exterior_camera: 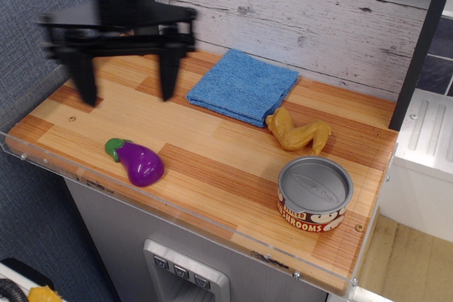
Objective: Move the blue cloth to the left of the chicken wing and up against the wall.
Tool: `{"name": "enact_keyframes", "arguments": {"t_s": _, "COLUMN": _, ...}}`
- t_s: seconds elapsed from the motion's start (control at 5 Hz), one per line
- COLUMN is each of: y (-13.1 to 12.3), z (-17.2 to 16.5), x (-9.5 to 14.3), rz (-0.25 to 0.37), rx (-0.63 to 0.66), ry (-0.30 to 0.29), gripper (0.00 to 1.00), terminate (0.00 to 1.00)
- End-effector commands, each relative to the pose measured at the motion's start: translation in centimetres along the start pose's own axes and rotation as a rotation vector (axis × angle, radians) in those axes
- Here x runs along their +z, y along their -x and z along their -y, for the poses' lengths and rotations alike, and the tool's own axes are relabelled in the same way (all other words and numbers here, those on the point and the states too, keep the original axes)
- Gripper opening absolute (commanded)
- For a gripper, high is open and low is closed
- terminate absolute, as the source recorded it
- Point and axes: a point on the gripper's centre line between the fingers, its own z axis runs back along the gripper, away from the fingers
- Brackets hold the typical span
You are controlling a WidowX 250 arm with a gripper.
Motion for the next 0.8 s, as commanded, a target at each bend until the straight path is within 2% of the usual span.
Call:
{"name": "enact_keyframes", "arguments": {"t_s": 0.0, "y": 1.8, "z": -4.2, "x": 1.5, "rz": 0.088, "rx": 0.236, "ry": -0.013, "gripper": 1.00, "terminate": 0.00}}
{"name": "enact_keyframes", "arguments": {"t_s": 0.2, "y": 2.3, "z": -5.5, "x": 1.4, "rz": 0.113, "rx": 0.300, "ry": 0.039, "gripper": 1.00, "terminate": 0.00}}
{"name": "enact_keyframes", "arguments": {"t_s": 0.4, "y": 2.0, "z": -5.1, "x": 1.1, "rz": 0.122, "rx": 0.204, "ry": 0.071, "gripper": 1.00, "terminate": 0.00}}
{"name": "enact_keyframes", "arguments": {"t_s": 0.6, "y": 2.0, "z": -5.1, "x": 1.1, "rz": 0.122, "rx": 0.204, "ry": 0.071, "gripper": 1.00, "terminate": 1.00}}
